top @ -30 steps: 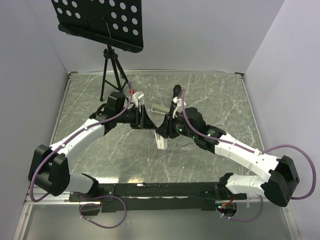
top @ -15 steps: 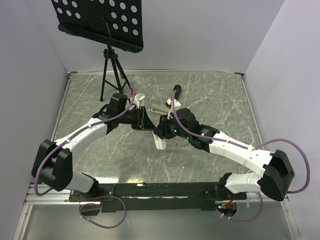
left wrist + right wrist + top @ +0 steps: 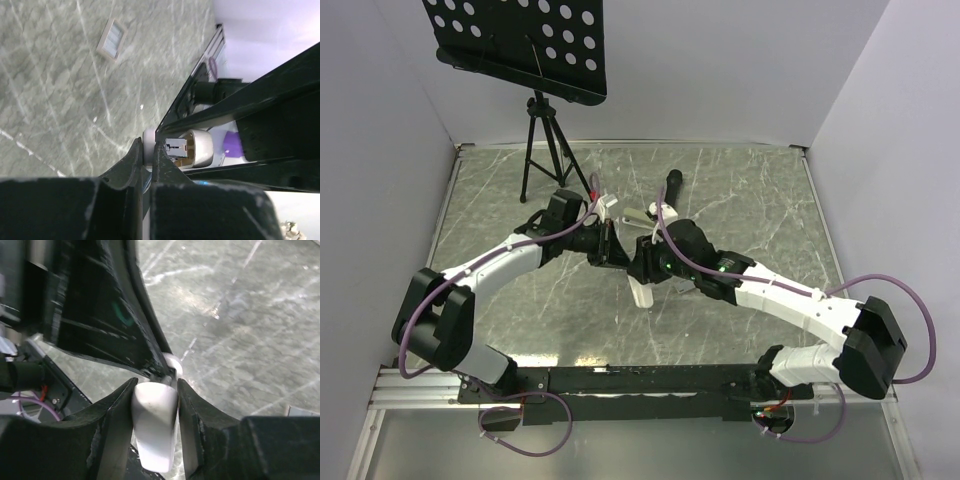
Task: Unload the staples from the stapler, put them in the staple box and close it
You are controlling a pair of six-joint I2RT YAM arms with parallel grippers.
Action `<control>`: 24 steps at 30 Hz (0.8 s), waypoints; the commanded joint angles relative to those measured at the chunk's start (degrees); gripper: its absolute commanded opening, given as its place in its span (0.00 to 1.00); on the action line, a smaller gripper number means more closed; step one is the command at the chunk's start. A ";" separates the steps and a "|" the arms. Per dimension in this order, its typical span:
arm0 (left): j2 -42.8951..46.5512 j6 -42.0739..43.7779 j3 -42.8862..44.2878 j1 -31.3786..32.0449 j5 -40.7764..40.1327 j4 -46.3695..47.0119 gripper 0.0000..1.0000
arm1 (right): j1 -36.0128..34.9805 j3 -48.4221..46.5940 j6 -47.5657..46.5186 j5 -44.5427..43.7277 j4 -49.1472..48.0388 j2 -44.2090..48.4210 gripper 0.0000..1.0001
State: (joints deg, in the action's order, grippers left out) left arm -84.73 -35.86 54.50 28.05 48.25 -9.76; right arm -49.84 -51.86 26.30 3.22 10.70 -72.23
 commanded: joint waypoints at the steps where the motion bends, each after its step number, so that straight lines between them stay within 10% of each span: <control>1: 0.70 2.63 1.49 0.60 0.71 -3.07 0.01 | 0.36 -2.63 -1.08 0.82 -1.66 1.48 0.49; 20: 0.09 3.34 2.19 0.60 -0.88 -4.74 0.01 | 0.19 -8.52 -1.17 0.82 7.85 -6.00 0.56; 24: 0.35 3.60 2.45 0.60 -2.36 -5.53 0.01 | 0.19 -8.79 -1.08 -1.55 9.60 -6.09 0.31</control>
State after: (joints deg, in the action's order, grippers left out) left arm -85.34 -32.82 54.50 28.38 45.95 -15.11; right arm -49.84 -57.93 25.87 4.27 18.13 -78.11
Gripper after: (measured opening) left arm 0.060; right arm 0.422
